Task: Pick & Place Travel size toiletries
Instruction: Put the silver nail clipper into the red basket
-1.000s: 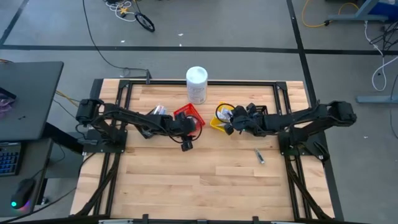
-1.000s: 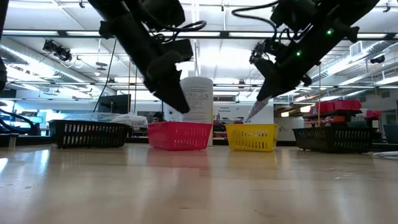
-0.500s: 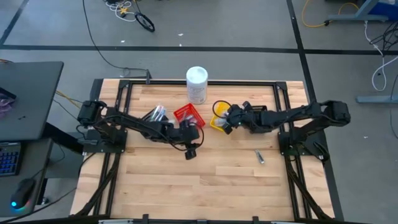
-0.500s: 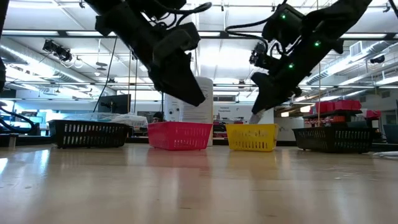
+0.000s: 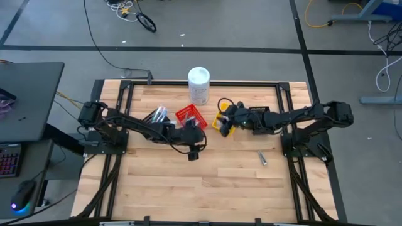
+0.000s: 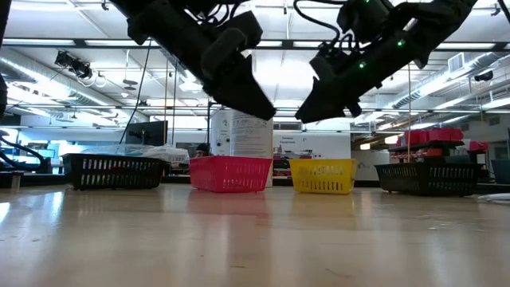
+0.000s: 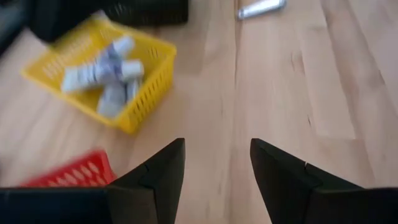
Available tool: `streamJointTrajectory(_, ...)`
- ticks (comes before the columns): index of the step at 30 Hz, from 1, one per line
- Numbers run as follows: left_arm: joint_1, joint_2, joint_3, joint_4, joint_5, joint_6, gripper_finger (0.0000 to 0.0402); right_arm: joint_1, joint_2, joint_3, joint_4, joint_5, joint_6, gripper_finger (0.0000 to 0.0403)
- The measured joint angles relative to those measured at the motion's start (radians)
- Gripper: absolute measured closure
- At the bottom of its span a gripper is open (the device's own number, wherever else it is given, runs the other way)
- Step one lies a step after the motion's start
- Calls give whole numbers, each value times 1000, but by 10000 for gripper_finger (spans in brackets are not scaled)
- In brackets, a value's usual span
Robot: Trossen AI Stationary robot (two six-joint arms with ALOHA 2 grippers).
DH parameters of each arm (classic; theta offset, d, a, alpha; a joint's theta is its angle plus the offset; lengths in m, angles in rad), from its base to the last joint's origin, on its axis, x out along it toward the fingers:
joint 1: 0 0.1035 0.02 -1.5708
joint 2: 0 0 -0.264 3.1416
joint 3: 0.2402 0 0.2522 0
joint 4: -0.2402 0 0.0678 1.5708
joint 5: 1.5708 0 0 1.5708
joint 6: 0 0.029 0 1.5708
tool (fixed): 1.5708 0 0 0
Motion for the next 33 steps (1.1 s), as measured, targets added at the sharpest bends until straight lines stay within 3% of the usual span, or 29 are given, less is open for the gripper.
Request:
streamJointTrajectory(7,22,0,1,161,6,190,212,85,0,0,-104,-214,45,261)
streamJointTrajectory(9,28,0,1,198,7,240,212,123,0,0,-143,-177,66,261)
streamJointTrajectory(14,48,-1,1,297,8,358,212,206,-67,16,-353,28,99,261)
streamJointTrajectory(18,65,-1,1,344,8,429,212,265,-140,55,-535,32,230,261)
streamJointTrajectory(26,100,-1,1,426,10,541,212,352,-188,50,-884,-351,457,261)
streamJointTrajectory(33,123,-1,1,437,10,540,212,384,-183,-26,-933,-347,709,261)
